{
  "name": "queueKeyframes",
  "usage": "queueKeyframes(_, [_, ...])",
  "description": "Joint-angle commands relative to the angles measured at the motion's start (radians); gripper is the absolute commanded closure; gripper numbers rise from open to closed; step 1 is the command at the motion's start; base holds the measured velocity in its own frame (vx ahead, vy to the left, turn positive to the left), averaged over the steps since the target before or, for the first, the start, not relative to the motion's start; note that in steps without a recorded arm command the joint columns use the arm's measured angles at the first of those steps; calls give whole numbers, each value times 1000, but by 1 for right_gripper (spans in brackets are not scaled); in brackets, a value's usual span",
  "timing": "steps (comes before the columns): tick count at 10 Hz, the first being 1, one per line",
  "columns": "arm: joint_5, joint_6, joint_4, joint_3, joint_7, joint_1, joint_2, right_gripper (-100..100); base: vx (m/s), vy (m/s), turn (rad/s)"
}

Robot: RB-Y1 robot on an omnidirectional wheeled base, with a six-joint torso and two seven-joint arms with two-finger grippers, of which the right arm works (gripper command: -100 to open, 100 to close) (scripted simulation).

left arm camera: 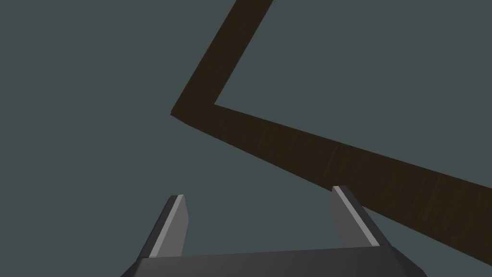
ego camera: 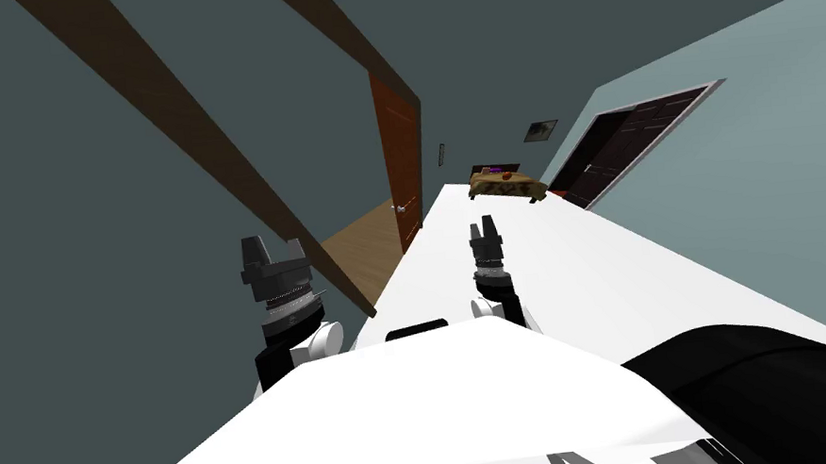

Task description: Push the door open

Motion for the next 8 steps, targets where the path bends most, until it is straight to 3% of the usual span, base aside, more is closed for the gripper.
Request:
queueKeyframes(1, [-6,-5,32,5,28,-14,-12,-100,88,-33,126])
queueKeyframes(8, [-33,-24,162,24,143,-69,-52,-100,142,-63,122])
